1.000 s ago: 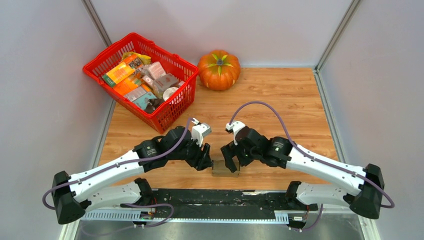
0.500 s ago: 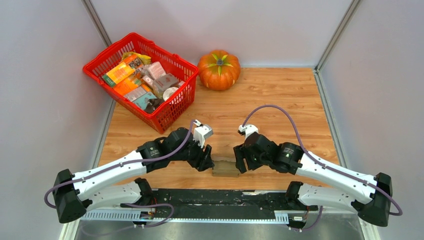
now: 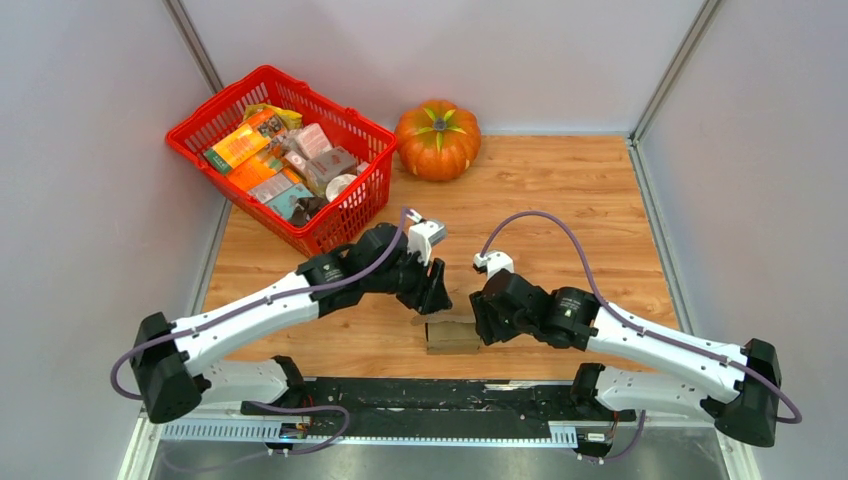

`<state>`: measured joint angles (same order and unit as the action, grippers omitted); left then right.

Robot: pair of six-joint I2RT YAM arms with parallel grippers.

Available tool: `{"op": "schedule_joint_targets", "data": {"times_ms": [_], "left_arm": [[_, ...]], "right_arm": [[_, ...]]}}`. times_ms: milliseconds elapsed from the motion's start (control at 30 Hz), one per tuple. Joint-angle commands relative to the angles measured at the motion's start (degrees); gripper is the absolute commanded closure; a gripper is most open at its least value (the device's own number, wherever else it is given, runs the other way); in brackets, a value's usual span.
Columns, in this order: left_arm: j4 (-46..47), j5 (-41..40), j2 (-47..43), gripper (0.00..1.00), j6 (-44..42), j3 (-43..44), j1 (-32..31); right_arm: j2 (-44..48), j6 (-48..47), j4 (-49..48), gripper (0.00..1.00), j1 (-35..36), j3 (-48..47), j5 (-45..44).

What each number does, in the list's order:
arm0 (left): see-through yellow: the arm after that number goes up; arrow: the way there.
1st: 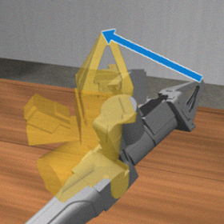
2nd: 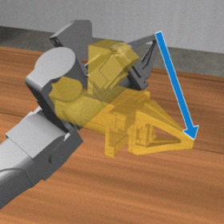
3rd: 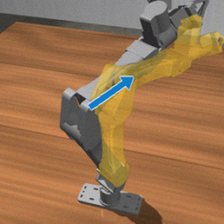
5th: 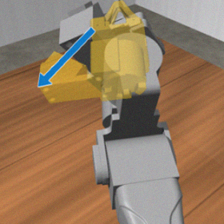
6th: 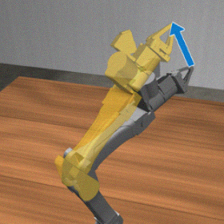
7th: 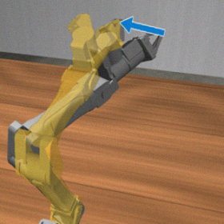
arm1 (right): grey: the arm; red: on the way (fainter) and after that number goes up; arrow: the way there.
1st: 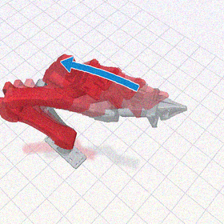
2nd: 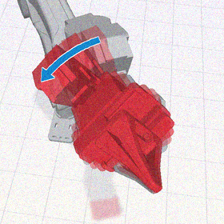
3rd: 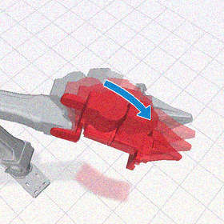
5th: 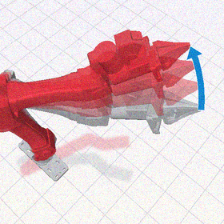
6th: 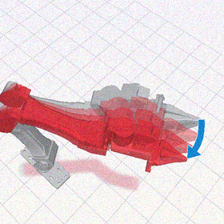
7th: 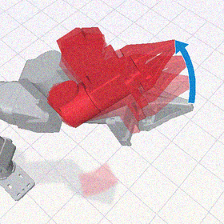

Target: Fold the paper box

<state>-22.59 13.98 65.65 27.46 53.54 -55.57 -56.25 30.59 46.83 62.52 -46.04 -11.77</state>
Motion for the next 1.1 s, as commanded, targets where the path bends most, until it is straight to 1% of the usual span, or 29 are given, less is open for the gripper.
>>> {"op": "schedule_joint_targets", "data": {"times_ms": [0,33,67,133,200,367,467,933,1033,1067], "left_arm": [[1.3,4.4,7.7,0.46,2.8,5.6,2.4],[0.9,5.7,9.4,0.48,2.9,6.6,2.5],[0.4,6.1,12.2,0.49,2.7,8.4,2.5],[1.1,7.5,14.5,0.49,2.8,9.7,2.5],[1.2,8.2,17.7,0.49,2.7,10.6,2.5],[0.9,11.4,23.6,0.55,2.0,12.8,2.5],[1.3,12.1,24.3,0.56,2.0,12.2,2.5],[4.0,15.1,25.0,0.57,2.4,9.7,2.5],[4.4,15.5,25.1,0.57,2.4,9.4,2.5],[4.6,15.6,25.2,0.57,2.4,9.4,2.5]], "right_arm": [[-0.3,0.0,-1.7,0.51,1.3,-0.5,-2.4],[-0.3,0.1,-1.7,0.51,1.4,-0.5,-2.6],[-0.2,0.0,-1.6,0.51,1.6,-0.6,-3.0],[0.0,0.0,-1.1,0.53,2.1,-1.1,-4.0],[0.3,0.0,-1.0,0.57,2.5,-1.5,-4.4],[0.2,0.2,-1.1,0.65,3.4,-2.1,-5.0],[-0.4,0.7,-0.4,0.71,3.6,-2.9,-5.7],[-1.7,1.1,1.9,0.84,3.7,-6.4,-4.4],[-2.1,1.4,2.0,0.88,3.7,-7.1,-4.2],[-2.1,1.5,2.0,0.91,3.7,-7.3,-4.1]]}}
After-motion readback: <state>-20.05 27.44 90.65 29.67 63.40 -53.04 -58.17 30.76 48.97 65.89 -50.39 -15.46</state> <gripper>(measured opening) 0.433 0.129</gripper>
